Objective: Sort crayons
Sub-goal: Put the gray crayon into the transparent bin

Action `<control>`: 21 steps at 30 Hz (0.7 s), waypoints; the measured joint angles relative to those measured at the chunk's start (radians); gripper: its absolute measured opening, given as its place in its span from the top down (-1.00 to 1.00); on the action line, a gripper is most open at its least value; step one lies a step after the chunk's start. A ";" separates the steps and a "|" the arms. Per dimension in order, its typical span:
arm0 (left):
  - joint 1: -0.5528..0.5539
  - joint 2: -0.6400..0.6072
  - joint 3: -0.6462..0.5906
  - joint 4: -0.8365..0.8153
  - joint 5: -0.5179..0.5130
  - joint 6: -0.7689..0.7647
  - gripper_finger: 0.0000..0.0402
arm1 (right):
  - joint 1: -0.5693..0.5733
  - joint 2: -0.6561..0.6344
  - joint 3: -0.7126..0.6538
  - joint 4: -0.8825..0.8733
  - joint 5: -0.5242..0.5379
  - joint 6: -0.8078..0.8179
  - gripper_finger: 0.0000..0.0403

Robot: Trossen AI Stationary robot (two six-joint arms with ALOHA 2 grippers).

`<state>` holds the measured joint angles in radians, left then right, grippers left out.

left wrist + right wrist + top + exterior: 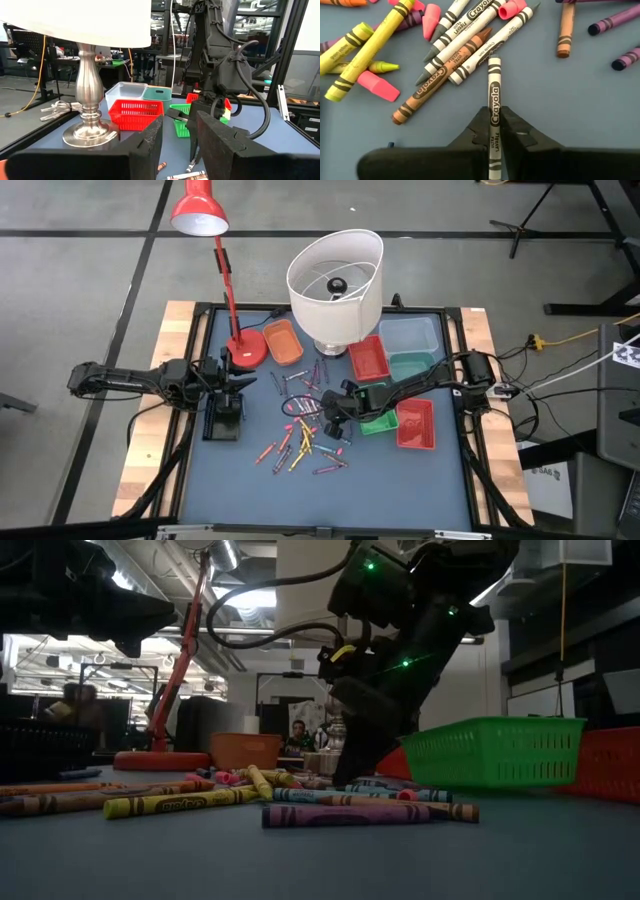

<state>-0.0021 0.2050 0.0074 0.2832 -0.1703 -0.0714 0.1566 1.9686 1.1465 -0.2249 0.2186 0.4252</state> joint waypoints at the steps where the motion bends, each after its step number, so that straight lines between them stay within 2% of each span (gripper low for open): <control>1: 0.000 0.000 0.000 0.000 0.000 0.000 0.48 | 0.000 -0.005 0.000 -0.001 -0.001 0.000 0.89; 13: 0.000 0.000 0.000 -0.002 0.000 0.000 0.48 | 0.000 -0.093 -0.003 0.000 -0.002 -0.003 0.89; 21: 0.000 0.000 0.000 -0.002 0.000 0.000 0.48 | 0.000 -0.212 -0.002 -0.043 -0.039 -0.007 0.89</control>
<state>-0.0025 0.2050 0.0074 0.2812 -0.1702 -0.0711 0.1566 1.7570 1.1447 -0.2677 0.1795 0.4177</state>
